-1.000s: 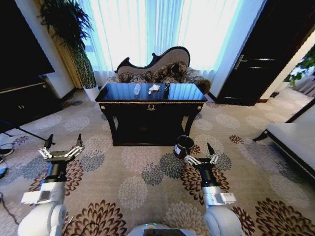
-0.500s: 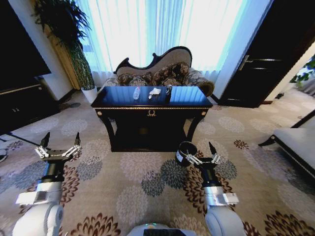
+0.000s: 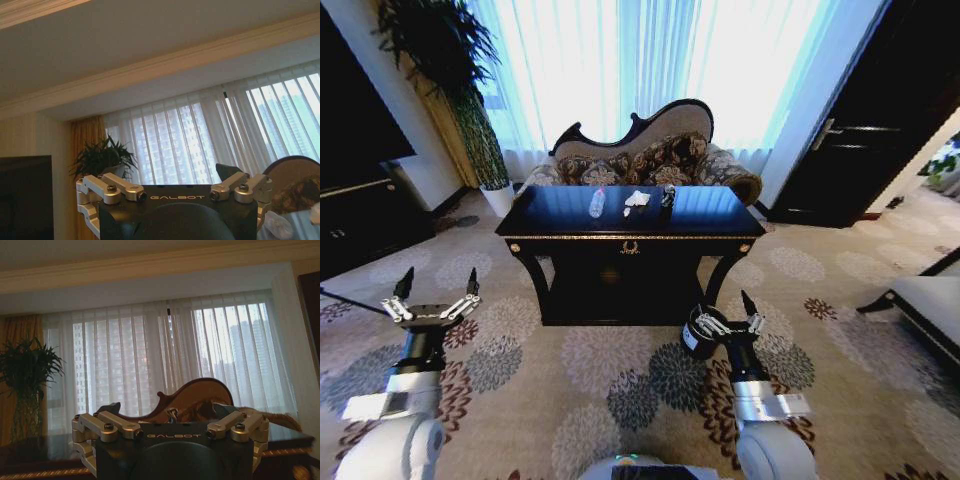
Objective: Move to the front of the table and place the trash on the table into the trash bin.
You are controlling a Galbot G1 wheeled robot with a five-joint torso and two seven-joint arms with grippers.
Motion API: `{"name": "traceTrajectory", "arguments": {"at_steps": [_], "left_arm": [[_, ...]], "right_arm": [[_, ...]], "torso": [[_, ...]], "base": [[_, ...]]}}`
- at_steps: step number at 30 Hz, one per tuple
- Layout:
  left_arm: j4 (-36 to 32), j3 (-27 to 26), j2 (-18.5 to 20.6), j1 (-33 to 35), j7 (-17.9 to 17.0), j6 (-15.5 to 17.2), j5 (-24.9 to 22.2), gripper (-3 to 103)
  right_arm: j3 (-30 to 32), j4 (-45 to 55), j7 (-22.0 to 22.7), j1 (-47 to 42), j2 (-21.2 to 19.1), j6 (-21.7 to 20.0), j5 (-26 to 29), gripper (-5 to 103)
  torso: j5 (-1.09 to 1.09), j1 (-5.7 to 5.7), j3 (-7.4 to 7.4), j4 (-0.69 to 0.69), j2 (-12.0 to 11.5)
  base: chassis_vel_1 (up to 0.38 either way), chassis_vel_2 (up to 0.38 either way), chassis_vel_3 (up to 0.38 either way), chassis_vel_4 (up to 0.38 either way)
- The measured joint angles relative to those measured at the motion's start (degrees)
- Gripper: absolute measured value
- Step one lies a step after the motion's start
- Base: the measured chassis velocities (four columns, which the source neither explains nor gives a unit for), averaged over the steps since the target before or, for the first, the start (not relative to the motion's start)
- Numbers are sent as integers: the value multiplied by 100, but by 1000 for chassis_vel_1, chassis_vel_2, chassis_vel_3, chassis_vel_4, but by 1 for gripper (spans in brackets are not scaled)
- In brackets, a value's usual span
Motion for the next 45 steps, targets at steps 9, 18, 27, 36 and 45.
{"name": "traceTrajectory", "arguments": {"at_steps": [9, 18, 27, 36, 45], "left_arm": [[-12, -8, 0, -1, 47, 2, 3, 100], [5, -50, 37, -13, 74, 5, -2, 100], [-47, -97, 71, -18, 103, 22, -52, 100], [-53, -97, 82, -24, 125, 27, -56, 100], [-62, -115, 96, -27, 129, 30, -41, 100]], "right_arm": [[67, -165, 10, 78, 12, 102, -27, 100], [107, -229, 24, 106, 11, 122, 0, 100], [110, -235, 43, 103, 5, 110, 8, 100], [111, -234, 52, 89, 10, 94, -8, 100], [154, -285, -69, 102, 23, 303, -222, 100]], "torso": [[0, 3, 1, 0, -1], [0, 5, 2, 0, -2], [0, 0, 0, 0, 0], [0, 0, 0, 0, 0], [0, 10, 4, 0, -4]], "base": [[-283, 276, 291, -282], [-214, 219, 225, -214], [-117, 117, 114, -102], [-129, 121, 113, -124], [-113, 126, 104, -113]]}}
